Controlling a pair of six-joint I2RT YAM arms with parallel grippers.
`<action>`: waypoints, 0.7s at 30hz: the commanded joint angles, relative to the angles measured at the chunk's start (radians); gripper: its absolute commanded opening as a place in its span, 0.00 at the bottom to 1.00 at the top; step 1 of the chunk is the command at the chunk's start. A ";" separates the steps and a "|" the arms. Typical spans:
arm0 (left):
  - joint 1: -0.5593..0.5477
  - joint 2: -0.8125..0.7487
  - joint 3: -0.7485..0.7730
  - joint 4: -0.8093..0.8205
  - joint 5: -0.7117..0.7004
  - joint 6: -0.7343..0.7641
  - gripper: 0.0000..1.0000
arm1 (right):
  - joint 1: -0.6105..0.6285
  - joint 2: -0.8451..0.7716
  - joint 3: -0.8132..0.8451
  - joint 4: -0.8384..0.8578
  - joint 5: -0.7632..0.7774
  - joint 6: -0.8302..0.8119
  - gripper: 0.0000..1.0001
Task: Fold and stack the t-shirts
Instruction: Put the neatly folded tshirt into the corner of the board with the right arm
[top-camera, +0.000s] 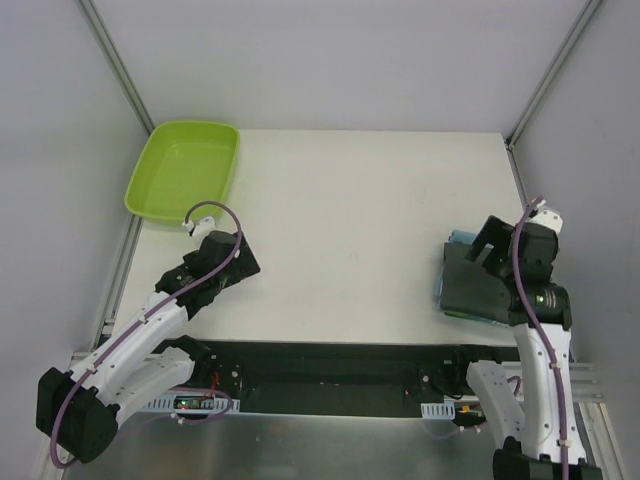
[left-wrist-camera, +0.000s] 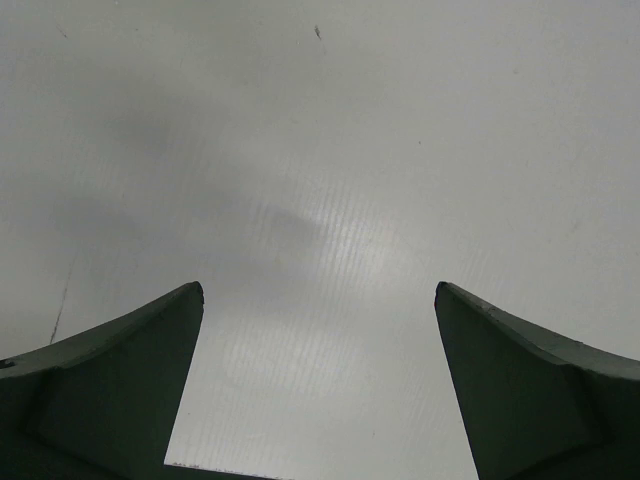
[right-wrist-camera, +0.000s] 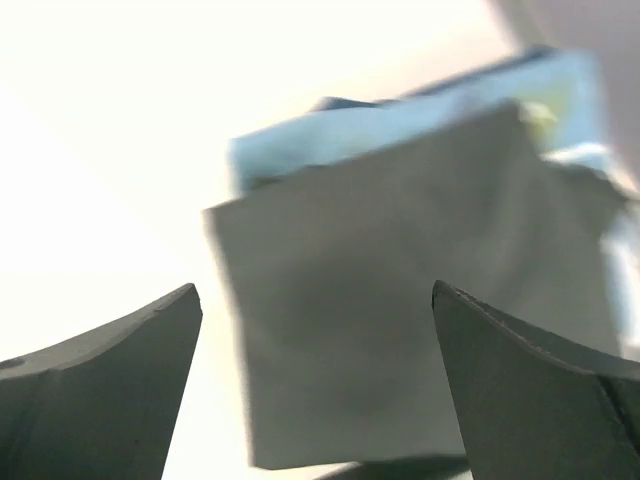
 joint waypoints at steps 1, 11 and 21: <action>0.014 -0.016 0.065 -0.007 0.057 0.039 0.99 | -0.004 -0.121 -0.152 0.392 -0.582 0.003 1.00; 0.016 -0.257 0.072 -0.018 0.077 0.083 0.99 | 0.011 -0.109 -0.316 0.739 -0.932 0.155 1.00; 0.014 -0.306 0.076 -0.050 0.074 0.067 0.99 | 0.089 -0.106 -0.391 0.862 -0.955 0.141 0.97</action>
